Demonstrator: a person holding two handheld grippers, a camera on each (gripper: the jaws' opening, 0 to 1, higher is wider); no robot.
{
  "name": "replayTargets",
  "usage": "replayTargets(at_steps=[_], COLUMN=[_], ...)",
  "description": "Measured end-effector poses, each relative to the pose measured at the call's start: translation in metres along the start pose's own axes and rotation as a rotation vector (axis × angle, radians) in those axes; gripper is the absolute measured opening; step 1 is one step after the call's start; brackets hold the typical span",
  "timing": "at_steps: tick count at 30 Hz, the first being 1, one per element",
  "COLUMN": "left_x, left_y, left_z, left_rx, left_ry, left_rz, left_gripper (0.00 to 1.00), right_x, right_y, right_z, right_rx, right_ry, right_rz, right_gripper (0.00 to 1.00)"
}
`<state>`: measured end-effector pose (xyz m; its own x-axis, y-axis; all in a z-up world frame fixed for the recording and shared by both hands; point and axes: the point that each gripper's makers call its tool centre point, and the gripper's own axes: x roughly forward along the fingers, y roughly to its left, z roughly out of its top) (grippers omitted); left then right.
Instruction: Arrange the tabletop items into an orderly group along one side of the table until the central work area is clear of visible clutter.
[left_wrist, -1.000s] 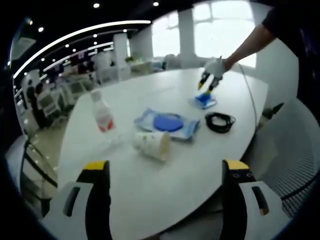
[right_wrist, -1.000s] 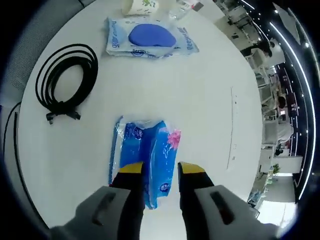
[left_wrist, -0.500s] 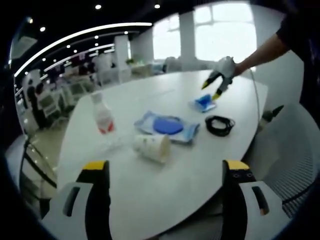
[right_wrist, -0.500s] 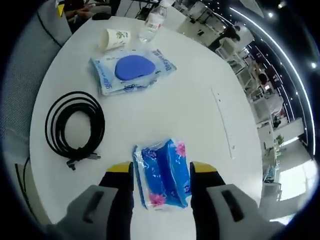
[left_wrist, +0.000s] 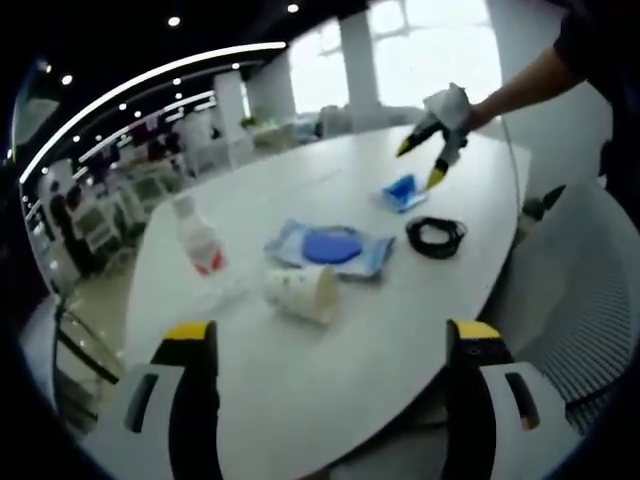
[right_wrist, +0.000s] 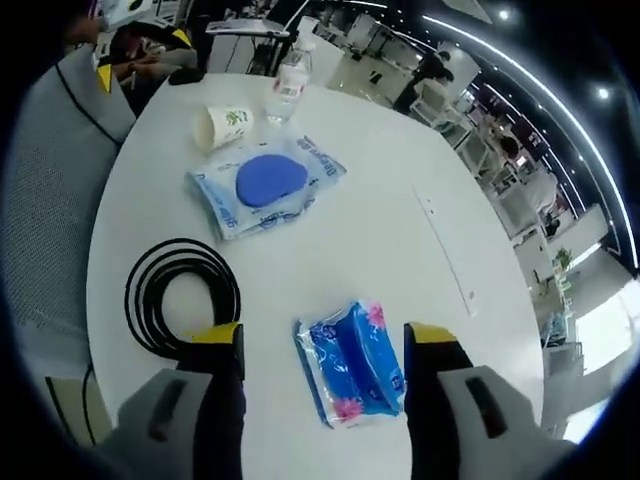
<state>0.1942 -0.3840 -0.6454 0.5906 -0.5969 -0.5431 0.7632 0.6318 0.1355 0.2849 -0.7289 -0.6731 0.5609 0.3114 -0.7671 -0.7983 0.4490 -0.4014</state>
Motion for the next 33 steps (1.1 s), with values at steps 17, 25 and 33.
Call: replayTargets(at_steps=[17,25,33], left_x=[0.011,0.029,0.034], left_y=[-0.023,-0.037,-0.041], left_z=[0.071,0.077,0.076], left_rx=[-0.109,-0.189,-0.207], left_ry=[-0.108,-0.105,-0.104], left_rz=[0.018,0.014,0.011], left_gripper=[0.85,0.85,0.87], right_x=[-0.005,0.005,0.023], right_y=[0.015,0.023,0.037], right_z=[0.034,0.052,0.068], right_rx=[0.019,0.025,0.0], right_ry=[-0.079,-0.117,-0.148], right_rz=[0.063,0.088,0.103], right_gripper=[0.93,0.97,0.88])
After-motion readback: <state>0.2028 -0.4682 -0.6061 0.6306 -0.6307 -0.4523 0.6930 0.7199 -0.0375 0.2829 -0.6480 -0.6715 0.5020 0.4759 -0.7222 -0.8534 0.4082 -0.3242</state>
